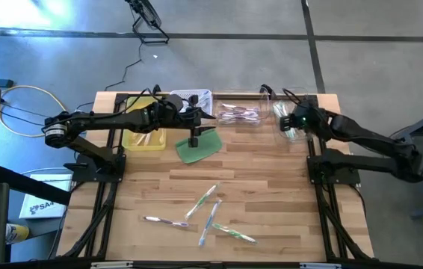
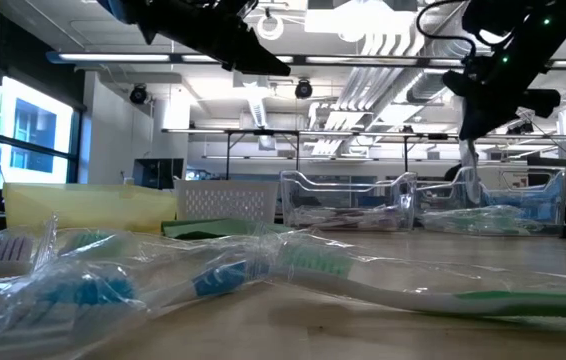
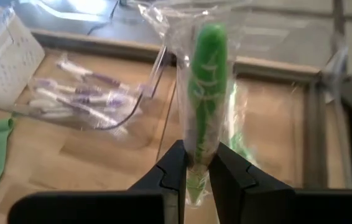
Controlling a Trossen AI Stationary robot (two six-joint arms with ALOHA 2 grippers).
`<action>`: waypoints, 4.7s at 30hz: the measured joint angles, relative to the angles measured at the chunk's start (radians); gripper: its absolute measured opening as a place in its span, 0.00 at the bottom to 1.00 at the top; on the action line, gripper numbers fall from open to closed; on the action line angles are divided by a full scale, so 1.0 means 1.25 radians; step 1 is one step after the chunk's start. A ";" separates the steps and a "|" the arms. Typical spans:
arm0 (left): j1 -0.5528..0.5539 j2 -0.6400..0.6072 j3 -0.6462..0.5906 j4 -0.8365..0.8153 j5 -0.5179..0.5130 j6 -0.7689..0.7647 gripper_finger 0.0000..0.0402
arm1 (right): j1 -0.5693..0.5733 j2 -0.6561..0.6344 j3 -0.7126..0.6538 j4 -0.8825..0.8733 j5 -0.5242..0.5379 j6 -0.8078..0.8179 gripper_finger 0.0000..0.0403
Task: Pick & Place Toothbrushes
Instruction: Put the green toothbrush into the right transparent bin
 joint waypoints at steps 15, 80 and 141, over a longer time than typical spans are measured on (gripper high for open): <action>0.000 0.000 0.000 -0.002 0.000 -0.003 0.36 | -0.126 0.162 0.000 0.042 -0.164 -0.036 0.10; -0.012 -0.049 -0.085 0.010 -0.104 0.046 0.10 | 0.234 -0.071 -0.074 0.468 -0.330 -0.407 0.01; -0.115 -0.188 -0.441 0.582 -0.104 0.185 0.00 | 0.239 -0.127 -0.357 0.900 -0.513 -0.371 0.01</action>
